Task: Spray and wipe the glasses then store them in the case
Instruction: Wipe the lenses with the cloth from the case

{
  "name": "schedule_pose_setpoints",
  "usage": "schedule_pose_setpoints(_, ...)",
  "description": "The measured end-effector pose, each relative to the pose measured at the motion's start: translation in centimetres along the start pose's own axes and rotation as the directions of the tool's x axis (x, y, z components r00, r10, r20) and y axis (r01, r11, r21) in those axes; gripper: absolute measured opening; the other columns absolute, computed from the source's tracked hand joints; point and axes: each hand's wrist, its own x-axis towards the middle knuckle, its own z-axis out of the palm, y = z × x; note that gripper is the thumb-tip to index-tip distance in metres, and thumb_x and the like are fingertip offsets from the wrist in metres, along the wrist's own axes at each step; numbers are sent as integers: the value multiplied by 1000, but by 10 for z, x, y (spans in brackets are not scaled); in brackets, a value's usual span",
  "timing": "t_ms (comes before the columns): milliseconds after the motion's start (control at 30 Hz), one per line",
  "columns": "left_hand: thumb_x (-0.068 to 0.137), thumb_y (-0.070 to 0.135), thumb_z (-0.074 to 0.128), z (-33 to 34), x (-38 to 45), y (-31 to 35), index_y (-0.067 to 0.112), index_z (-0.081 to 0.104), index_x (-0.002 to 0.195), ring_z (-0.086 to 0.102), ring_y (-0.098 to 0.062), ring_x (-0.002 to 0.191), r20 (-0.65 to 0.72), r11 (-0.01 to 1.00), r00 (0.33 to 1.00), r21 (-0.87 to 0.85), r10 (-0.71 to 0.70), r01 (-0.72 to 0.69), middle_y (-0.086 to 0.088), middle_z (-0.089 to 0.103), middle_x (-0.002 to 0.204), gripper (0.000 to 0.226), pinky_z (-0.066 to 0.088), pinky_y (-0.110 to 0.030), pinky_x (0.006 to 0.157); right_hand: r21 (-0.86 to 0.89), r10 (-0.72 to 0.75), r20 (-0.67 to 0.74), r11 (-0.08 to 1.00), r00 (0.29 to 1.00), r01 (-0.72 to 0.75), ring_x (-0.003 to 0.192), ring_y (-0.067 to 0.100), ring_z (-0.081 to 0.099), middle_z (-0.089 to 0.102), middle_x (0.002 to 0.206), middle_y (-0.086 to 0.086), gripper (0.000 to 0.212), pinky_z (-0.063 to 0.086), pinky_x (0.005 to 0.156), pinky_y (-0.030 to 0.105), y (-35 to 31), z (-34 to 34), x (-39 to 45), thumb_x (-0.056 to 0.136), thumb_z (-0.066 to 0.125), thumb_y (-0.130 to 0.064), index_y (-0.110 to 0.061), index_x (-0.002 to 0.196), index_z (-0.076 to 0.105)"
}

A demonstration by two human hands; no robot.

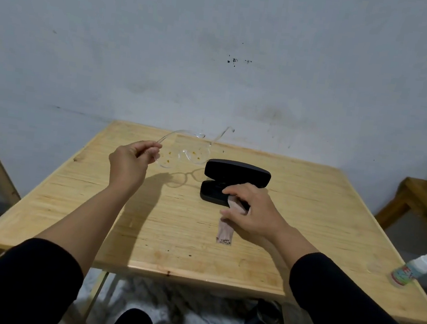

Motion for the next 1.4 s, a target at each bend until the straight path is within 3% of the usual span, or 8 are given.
schedule_pose_setpoints(300,89,10,58,7,-13,2,20,71,89,66,5,66,19,999,1000,-31,6,-6,10,68,77,16,53,-15,78,-150,-15,113,988,993,32,100,0,35,51,112,-7,38,28,81,7,-11,10,-32,88,59,-33,-30,126,56)
schedule_pose_setpoints(533,90,10,58,0,-24,10,17,71,92,66,7,67,15,999,1000,-47,16,-16,10,68,79,15,52,-9,75,-150,50,26,988,998,-45,100,12,51,60,104,0,17,40,89,22,-20,15,-29,90,58,-23,-17,98,71)
schedule_pose_setpoints(667,90,10,58,-1,-32,9,18,71,91,67,5,69,31,998,999,-60,7,-5,11,69,81,15,52,-13,76,170,238,-134,962,962,-215,94,9,59,68,94,-4,13,50,86,31,-24,19,-30,86,62,-23,-22,82,74)
schedule_pose_setpoints(733,89,11,59,-1,-37,8,17,71,93,67,5,70,42,998,999,-63,11,-8,11,69,82,14,52,-10,73,559,438,-137,775,889,-296,93,16,66,72,93,-2,14,57,81,40,-32,13,-29,86,62,-21,-23,79,74)
schedule_pose_setpoints(800,89,12,59,2,-43,8,17,72,93,68,2,70,51,997,999,-74,12,-8,9,70,80,14,51,-7,72,773,537,-132,581,833,-252,92,21,68,72,92,3,13,58,77,43,-40,4,-25,87,62,-19,-20,82,74)
schedule_pose_setpoints(1033,88,9,60,21,-67,14,17,72,89,69,-2,71,110,990,994,-143,25,-9,1,71,77,14,52,-9,69,901,667,-230,421,709,-104,77,22,59,57,68,-1,6,47,77,27,-64,-5,-7,87,64,-19,-18,86,70)
schedule_pose_setpoints(1200,87,5,59,29,-78,21,15,71,86,69,-4,69,131,977,990,-211,52,-24,-1,71,78,15,51,-9,66,892,696,-272,442,664,-98,80,13,60,66,90,4,7,44,67,17,-71,2,-4,85,66,-17,-23,84,69)
schedule_pose_setpoints(1400,87,6,60,34,-83,22,18,72,84,70,-8,72,146,972,988,-236,44,-8,1,72,81,17,52,-10,67,853,717,-344,508,606,-117,95,25,63,65,106,9,18,53,76,31,-70,10,-1,84,67,-17,-33,77,66)
